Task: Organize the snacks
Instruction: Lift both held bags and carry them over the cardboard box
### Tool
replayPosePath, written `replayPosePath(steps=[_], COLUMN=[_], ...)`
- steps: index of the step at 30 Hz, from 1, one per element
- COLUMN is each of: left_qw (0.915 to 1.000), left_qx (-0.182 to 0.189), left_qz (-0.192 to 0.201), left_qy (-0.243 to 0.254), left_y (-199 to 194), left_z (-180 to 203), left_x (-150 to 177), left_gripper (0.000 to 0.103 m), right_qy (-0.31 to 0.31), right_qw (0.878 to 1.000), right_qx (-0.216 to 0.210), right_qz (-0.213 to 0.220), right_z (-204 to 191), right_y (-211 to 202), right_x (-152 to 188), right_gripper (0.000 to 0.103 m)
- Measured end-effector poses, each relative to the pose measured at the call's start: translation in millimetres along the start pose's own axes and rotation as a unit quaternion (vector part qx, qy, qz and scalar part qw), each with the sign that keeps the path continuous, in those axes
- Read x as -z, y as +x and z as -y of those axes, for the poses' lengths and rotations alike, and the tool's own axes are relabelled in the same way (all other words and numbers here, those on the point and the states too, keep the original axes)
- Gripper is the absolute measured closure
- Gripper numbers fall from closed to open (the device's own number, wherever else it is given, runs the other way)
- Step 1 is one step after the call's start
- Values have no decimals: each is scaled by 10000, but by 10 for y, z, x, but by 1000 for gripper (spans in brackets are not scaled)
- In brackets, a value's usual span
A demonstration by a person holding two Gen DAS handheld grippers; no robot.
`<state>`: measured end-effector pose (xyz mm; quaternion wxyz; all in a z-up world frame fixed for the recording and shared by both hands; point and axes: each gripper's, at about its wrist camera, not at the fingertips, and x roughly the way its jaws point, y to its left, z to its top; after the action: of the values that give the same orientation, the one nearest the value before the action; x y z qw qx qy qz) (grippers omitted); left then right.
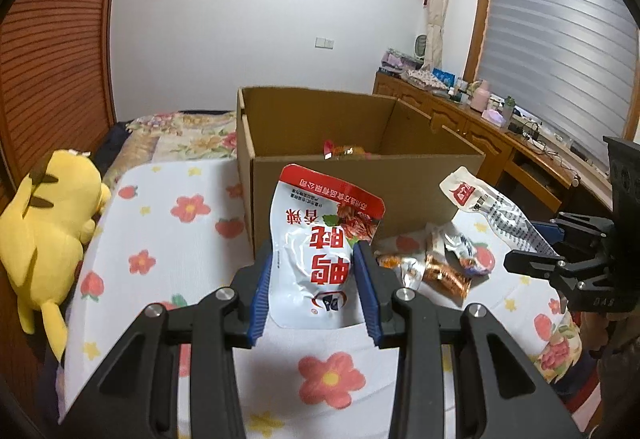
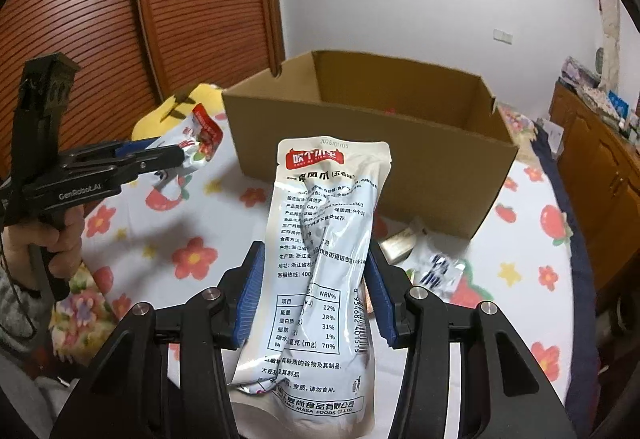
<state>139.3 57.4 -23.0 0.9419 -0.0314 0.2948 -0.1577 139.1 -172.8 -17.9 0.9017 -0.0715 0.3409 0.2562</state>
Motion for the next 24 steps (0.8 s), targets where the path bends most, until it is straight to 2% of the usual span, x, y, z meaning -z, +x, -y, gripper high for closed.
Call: replayPosePath(steps=[12, 24], left_qw=[9992, 9989], left_qx=[-9, -95], left_qz=[347, 366], left_qy=[207, 282], left_y=[-11, 181], left_z=[69, 60], left_x=[-386, -548], left_gripper=[67, 67], right_qy=[-91, -158], right_qw=[9992, 9984], right_qx=[196, 317], right_qz=[339, 432], right_z=[120, 181], right_y=[-133, -88], right_x=[-314, -484], right_gripper=[54, 54])
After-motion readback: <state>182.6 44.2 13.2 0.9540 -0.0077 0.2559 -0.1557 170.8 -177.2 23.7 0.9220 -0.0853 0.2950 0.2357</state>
